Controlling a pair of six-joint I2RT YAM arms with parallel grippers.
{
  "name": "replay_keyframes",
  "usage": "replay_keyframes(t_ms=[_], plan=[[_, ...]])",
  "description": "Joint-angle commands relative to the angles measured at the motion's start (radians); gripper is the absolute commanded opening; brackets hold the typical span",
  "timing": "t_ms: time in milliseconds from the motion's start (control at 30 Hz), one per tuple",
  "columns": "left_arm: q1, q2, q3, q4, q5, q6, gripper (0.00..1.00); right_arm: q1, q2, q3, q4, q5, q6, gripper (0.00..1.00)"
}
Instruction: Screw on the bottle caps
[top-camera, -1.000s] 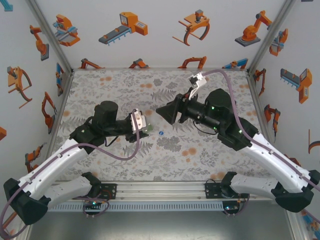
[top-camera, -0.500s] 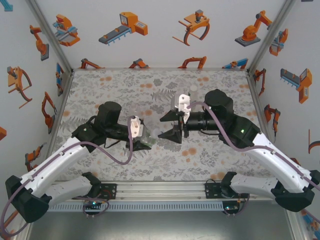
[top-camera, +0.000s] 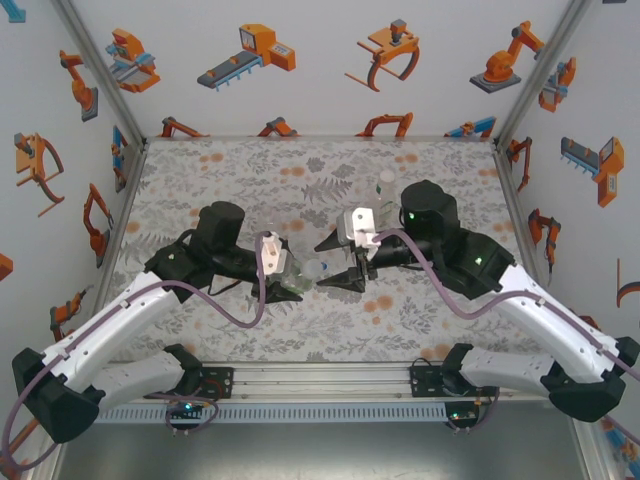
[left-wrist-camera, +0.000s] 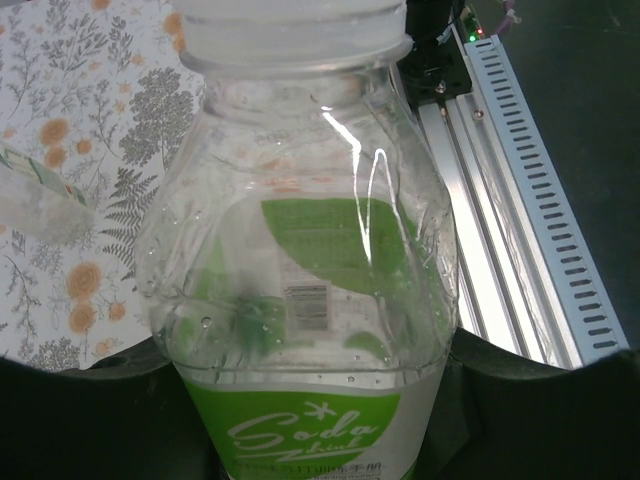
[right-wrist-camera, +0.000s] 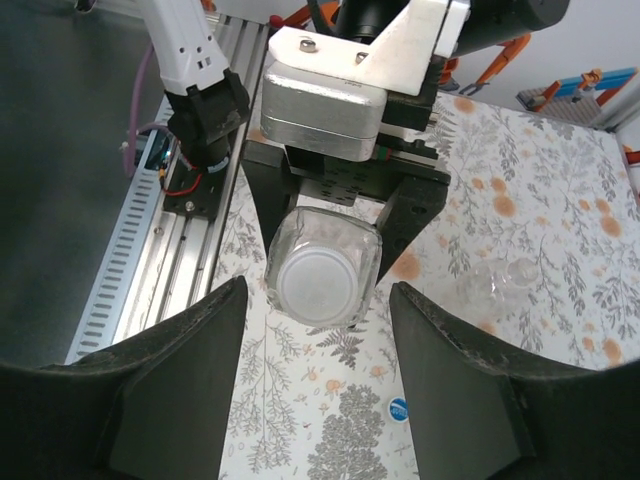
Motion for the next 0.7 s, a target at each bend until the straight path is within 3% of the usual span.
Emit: replay_keyframes(t_ms=[0, 667], plan=[[-0.003, 0.005, 0.035, -0.022, 0.041, 0.018, 0.0, 0.011, 0.009, -0.014, 0.051, -0.047, -0.027, 0.54], [-0.003, 0.006, 0.038, -0.023, 0.042, 0.018, 0.0, 0.015, 0.017, -0.036, 0.065, 0.002, -0.026, 0.38]])
